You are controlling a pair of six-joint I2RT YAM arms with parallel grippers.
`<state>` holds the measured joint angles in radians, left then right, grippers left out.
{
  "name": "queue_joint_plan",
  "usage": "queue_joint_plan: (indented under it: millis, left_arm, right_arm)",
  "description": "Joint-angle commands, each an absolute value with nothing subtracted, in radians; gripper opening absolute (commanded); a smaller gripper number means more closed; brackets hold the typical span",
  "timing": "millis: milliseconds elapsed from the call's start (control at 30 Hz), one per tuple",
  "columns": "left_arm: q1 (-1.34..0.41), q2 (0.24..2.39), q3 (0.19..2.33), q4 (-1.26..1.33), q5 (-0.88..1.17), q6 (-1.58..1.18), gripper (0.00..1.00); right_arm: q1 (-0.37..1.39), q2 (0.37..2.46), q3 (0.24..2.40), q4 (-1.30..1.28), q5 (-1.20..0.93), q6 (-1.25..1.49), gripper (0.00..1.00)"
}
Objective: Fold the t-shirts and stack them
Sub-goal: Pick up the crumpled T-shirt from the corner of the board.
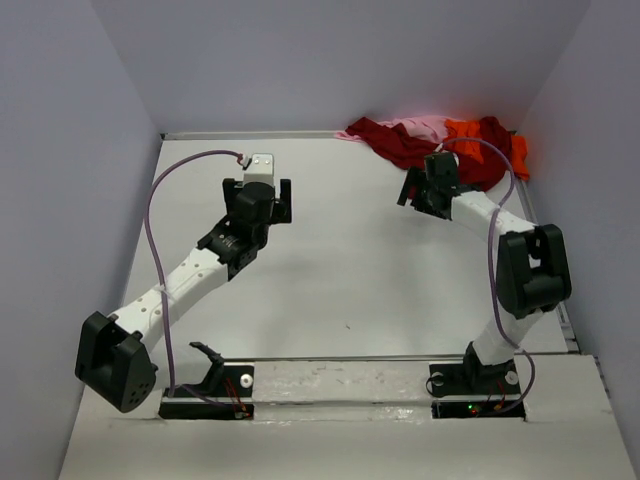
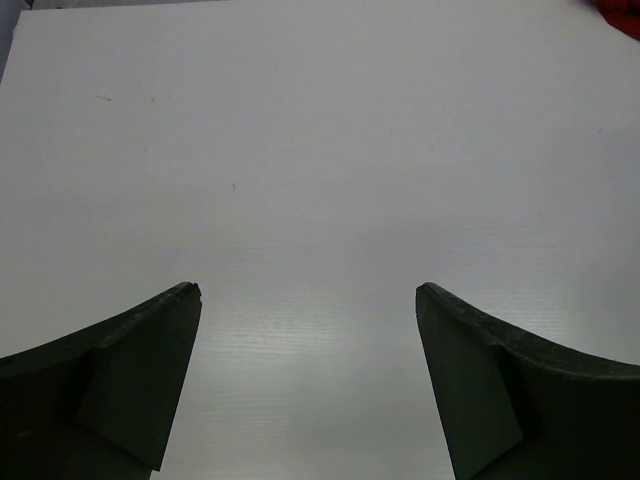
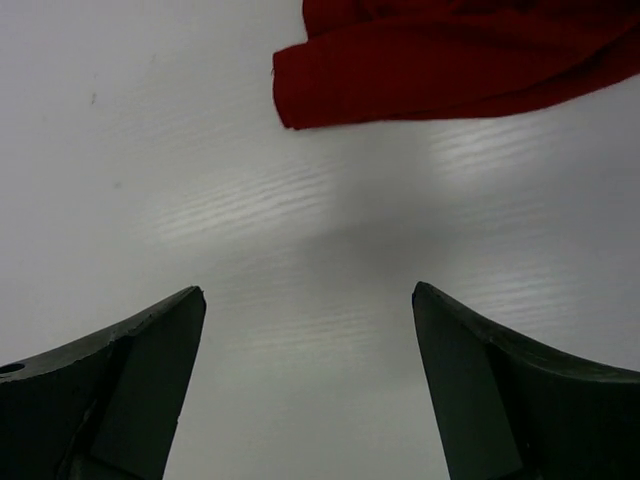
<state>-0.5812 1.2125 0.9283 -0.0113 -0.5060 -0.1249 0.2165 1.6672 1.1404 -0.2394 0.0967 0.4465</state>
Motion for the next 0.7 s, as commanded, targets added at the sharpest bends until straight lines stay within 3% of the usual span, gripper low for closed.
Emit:
queue_joint_plan:
  millis: [0,167,367,667]
  left_arm:
    - [-0.58,1.169,0.946,0.002,-0.52,-0.123,0.99]
    - [-0.58,1.157,0.942,0.003,-0.493,-0.13,0.99]
    - [-0.58,1.158,0.945,0.002,-0.48,-0.132,0.99]
    - [-0.58,1.155,0.943,0.002,-0.476,-0.133,0.99]
  right_arm:
    - [0.222,1.817,1.359,-0.406,0.368,0.483,0.89]
    - [0.222,1.949,1.517,-0.42,0.353,0.445,0.92]
    - [0.222,2.095,1.693,-0.469,0.379,0.433,0.89]
    - [0.222,2.253,1.795,-0.517,0.342,0.422,0.88]
